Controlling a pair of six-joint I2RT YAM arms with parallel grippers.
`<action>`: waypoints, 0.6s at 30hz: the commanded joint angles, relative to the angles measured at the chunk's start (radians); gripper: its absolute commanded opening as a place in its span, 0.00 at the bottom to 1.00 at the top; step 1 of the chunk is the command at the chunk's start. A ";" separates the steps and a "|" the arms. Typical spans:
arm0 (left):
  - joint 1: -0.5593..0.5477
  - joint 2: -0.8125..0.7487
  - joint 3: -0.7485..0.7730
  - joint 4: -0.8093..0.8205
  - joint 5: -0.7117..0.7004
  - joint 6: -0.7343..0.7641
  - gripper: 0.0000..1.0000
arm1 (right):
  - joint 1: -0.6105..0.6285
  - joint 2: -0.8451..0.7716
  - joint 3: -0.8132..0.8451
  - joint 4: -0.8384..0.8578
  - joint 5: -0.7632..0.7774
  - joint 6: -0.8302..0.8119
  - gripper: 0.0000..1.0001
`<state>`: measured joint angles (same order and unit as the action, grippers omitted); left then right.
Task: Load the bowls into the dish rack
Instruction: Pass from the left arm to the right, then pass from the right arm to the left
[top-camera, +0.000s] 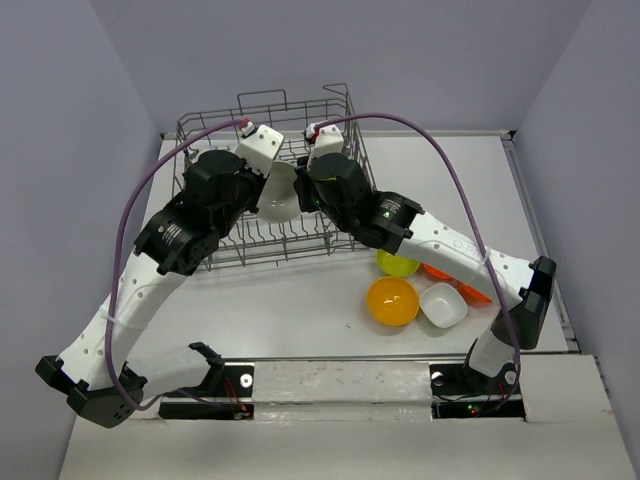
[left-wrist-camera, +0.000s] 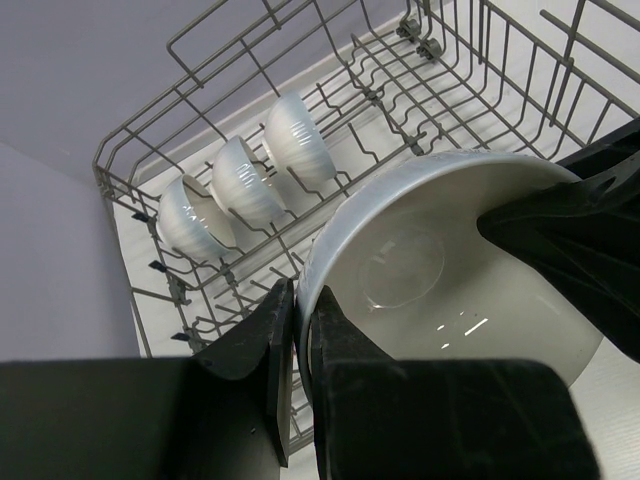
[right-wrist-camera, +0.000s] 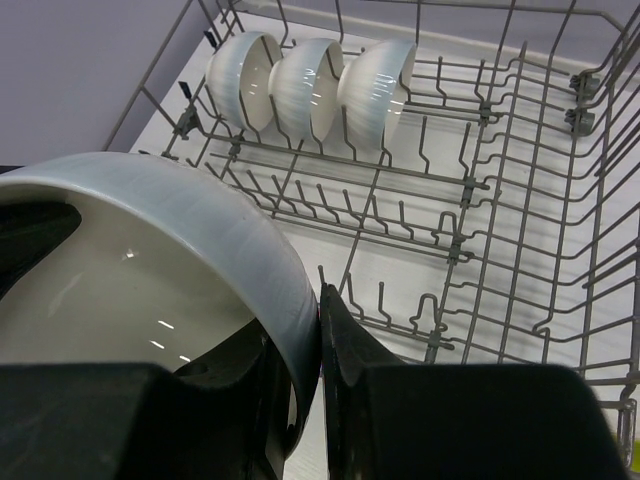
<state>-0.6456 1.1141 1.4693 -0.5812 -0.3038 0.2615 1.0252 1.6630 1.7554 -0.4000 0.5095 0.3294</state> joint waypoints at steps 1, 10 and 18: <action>0.004 0.010 0.020 -0.002 0.006 -0.018 0.16 | 0.019 -0.016 0.101 0.222 0.030 -0.015 0.01; 0.004 0.013 0.011 -0.003 0.028 -0.019 0.27 | 0.019 0.004 0.168 0.213 0.049 -0.035 0.01; 0.004 0.009 -0.004 -0.005 0.040 -0.021 0.36 | 0.019 0.001 0.182 0.213 0.054 -0.039 0.01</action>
<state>-0.6373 1.1152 1.4693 -0.5484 -0.3054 0.2569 1.0298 1.7027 1.8332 -0.3973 0.5430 0.2546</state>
